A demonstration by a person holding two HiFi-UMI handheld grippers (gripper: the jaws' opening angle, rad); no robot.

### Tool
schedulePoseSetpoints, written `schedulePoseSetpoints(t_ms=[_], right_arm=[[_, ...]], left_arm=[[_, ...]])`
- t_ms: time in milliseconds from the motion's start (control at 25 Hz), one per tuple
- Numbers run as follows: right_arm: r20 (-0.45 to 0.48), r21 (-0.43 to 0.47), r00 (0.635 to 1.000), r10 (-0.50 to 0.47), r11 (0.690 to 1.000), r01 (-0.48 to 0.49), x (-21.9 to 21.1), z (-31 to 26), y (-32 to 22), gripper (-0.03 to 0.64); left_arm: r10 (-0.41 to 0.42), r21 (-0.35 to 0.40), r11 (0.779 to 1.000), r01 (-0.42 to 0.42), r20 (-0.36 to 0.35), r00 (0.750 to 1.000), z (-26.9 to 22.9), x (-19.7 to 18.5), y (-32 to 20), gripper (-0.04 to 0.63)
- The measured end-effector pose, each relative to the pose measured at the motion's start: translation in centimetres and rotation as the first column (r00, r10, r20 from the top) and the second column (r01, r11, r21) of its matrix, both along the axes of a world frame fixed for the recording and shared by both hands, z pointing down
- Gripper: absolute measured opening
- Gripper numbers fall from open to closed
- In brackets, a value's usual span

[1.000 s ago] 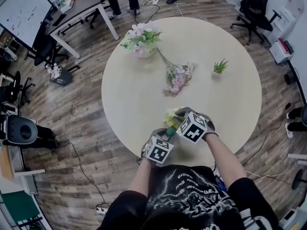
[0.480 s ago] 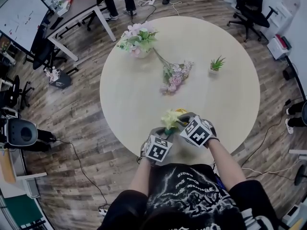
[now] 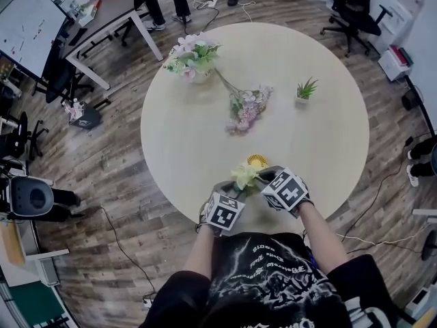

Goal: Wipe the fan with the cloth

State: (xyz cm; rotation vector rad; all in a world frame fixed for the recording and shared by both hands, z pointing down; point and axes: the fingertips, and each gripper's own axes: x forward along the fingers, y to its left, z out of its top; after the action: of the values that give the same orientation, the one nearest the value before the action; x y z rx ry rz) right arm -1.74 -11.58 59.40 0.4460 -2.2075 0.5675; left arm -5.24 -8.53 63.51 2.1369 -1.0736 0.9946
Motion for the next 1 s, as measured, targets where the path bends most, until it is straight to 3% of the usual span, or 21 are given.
schedulePoseSetpoints(t_ms=[280, 600, 800, 1000], right_arm=[[-0.032, -0.079, 0.999, -0.004, 0.997, 0.001, 1.3, 1.5, 0.9, 0.032], [-0.109, -0.100, 0.993, 0.034, 0.994, -0.045, 3.5, 2.6, 0.3, 0.032], [-0.141, -0.053, 0.978, 0.154, 0.985, -0.163, 5.1, 2.9, -1.8, 0.032], [-0.132, 0.017, 0.943, 0.306, 0.952, -0.307, 6.9, 2.6, -4.7, 0.032]], left_arm=[[0.013, -0.004, 1.000, -0.013, 0.000, 1.000, 0.2, 0.1, 0.0, 0.176], [0.047, -0.008, 0.999, -0.047, 0.003, 0.999, -0.1, 0.1, 0.0, 0.176], [0.058, -0.010, 0.998, -0.058, 0.011, 0.998, -0.2, 0.1, -0.1, 0.176], [0.087, -0.004, 0.996, -0.087, 0.029, 0.996, -0.1, 0.2, -0.1, 0.176]])
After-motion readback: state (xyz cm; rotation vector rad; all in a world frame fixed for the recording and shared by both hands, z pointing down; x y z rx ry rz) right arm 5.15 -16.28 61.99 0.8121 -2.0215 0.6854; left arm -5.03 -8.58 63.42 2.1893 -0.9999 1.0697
